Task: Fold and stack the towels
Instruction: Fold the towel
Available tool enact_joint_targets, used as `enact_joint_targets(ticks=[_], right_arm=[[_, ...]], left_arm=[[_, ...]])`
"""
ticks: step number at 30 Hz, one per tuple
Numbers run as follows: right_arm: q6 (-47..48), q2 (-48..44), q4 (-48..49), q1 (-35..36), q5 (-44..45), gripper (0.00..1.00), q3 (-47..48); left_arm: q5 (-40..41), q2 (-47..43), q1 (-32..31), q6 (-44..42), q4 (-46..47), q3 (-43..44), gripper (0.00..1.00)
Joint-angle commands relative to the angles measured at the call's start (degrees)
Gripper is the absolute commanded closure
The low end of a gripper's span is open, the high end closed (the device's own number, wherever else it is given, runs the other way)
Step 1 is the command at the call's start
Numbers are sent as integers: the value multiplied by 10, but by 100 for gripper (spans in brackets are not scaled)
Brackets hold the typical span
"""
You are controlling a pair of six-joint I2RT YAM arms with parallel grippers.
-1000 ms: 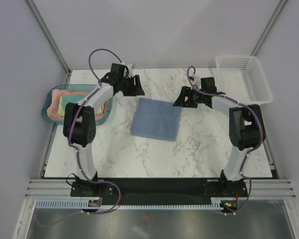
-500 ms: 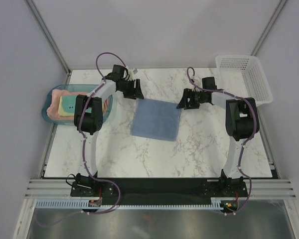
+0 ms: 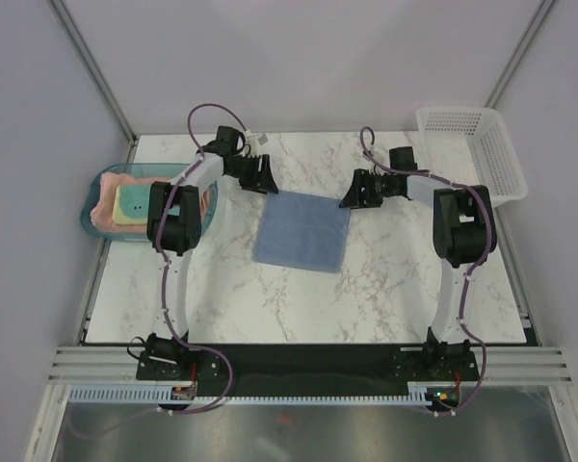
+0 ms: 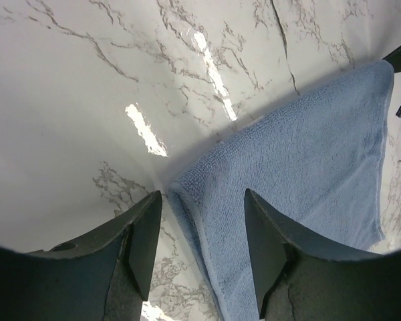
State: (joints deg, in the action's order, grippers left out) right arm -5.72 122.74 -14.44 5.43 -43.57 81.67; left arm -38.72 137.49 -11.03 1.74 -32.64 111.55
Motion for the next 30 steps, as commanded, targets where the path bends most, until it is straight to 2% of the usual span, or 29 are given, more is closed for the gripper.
enact_joint_targets(ticks=[1, 10, 13, 24, 30], right_arm=[[26, -6, -5, -1, 62, 32, 1], [10, -11, 5, -1, 91, 30, 4], [6, -7, 13, 0, 82, 30, 4], [30, 23, 20, 2, -17, 43, 13], [34, 31, 20, -1, -22, 52, 17]], left_arm=[[-21, 6, 4, -36, -10, 27, 40], [37, 0, 4, -31, -11, 33, 38], [29, -1, 4, -30, -11, 34, 38], [-13, 21, 7, -40, -24, 62, 41], [-36, 30, 12, -42, -39, 74, 46]])
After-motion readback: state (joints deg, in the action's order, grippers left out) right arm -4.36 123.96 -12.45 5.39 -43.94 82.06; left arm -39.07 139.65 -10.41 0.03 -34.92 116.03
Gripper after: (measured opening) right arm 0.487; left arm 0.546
